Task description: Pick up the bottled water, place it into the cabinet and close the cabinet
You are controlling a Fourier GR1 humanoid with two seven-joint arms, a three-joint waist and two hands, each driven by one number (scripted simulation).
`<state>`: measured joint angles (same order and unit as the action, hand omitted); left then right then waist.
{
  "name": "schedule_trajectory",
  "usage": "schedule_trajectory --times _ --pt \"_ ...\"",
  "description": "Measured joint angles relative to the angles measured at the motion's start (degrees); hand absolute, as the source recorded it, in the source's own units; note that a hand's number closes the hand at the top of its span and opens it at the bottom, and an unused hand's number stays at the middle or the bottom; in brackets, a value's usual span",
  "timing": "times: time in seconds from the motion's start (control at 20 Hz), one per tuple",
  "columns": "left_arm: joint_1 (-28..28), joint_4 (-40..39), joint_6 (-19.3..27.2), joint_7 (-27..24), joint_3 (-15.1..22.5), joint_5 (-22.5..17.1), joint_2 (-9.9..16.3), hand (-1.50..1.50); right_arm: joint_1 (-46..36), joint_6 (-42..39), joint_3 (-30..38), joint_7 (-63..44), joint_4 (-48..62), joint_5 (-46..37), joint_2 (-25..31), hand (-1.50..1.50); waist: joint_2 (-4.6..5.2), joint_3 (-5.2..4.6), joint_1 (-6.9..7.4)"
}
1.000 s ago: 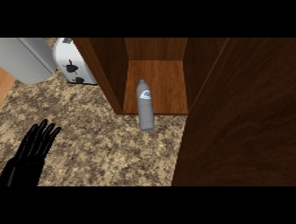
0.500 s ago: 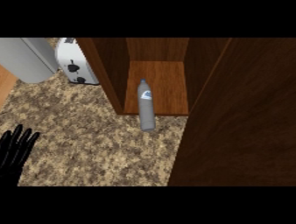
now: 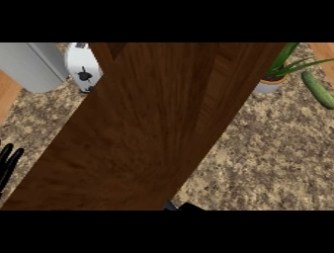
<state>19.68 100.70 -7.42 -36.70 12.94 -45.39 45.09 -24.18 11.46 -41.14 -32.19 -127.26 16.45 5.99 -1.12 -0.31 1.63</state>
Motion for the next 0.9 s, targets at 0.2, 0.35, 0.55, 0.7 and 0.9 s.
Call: schedule_trajectory --times 0.2,0.35,0.55,0.7,0.9 --pt "1.46 2.4 -0.75 0.88 -1.76 -1.41 1.39 -1.5 -9.94 10.97 -4.11 -0.52 6.87 -3.14 -3.67 1.5 0.33 0.06 0.71" --pt "1.47 3.04 -1.14 1.73 -2.63 -1.99 1.76 -1.5 -16.98 18.88 -5.05 1.23 13.07 -0.59 -4.84 1.5 0.68 0.12 1.09" --pt "3.0 5.52 -2.01 2.95 -4.73 -3.48 2.92 -1.5 -25.15 24.71 -2.84 4.61 21.15 6.34 -5.53 1.5 1.02 0.2 1.62" --pt "4.96 6.83 -2.45 3.04 -6.02 -3.33 2.93 -1.5 -28.65 22.26 -0.92 8.51 27.19 12.37 -5.75 1.5 1.2 0.25 1.56" --pt "5.74 8.32 -2.06 4.0 -7.38 -3.74 3.02 -1.5 -31.64 12.37 1.14 8.46 32.03 19.87 -5.85 1.5 1.42 0.3 1.38"
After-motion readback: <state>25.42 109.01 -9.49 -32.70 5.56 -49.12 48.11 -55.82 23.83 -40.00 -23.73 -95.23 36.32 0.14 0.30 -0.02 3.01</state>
